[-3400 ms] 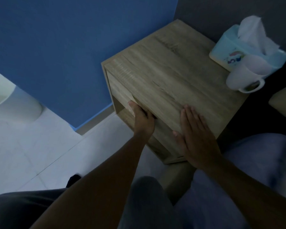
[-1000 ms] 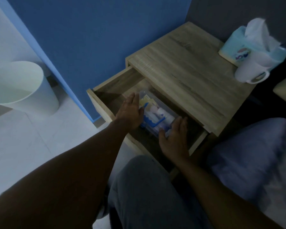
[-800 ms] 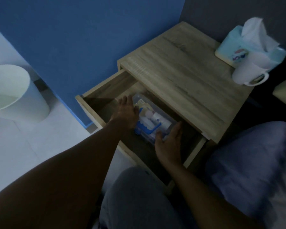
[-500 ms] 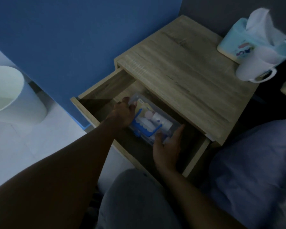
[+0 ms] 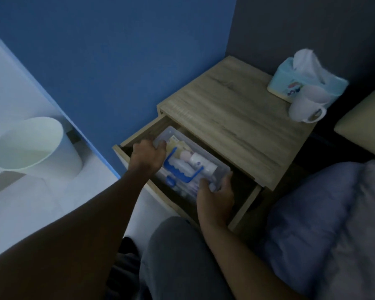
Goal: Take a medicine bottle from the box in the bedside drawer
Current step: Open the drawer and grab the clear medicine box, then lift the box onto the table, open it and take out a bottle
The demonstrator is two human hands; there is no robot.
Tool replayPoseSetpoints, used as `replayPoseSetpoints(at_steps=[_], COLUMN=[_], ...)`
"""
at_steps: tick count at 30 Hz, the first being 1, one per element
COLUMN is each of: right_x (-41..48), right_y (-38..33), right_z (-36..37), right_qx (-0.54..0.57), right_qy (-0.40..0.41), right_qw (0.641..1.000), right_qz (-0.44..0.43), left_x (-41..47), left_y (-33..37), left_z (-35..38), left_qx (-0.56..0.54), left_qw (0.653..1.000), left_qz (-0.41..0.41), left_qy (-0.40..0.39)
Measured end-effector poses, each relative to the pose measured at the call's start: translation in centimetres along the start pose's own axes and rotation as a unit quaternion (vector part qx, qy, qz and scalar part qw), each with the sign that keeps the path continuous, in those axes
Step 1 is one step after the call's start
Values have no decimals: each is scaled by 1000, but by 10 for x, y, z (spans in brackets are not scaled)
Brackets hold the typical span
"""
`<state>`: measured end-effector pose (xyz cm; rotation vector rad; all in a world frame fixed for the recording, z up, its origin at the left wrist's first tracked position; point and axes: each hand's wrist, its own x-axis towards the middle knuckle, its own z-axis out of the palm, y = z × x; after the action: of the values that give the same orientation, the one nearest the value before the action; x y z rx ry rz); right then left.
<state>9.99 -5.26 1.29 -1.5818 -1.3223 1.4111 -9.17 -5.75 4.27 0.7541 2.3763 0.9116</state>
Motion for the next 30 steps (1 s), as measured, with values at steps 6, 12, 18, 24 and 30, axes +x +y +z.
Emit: replayPoseSetpoints(at_steps=[6, 12, 18, 24, 30], right_x=[-5, 28, 80, 125, 150], right_y=[-54, -105, -129, -141, -139], right_z=[-11, -15, -2, 23, 39], right_qx=[56, 89, 85, 103, 89], right_qy=[-9, 11, 45, 53, 43], right_qw=[998, 994, 993, 993, 994], right_qz=[-41, -58, -72, -37, -45], left_x=[-9, 16, 69, 124, 162], left_y=[48, 85, 109, 112, 108], left_z=[-31, -40, -28, -18, -7], left_qx=[-11, -54, -84, -202, -229], left_qw=[993, 989, 986, 973, 969], left_qz=[64, 78, 74, 28, 45], left_qy=[100, 117, 125, 109, 83])
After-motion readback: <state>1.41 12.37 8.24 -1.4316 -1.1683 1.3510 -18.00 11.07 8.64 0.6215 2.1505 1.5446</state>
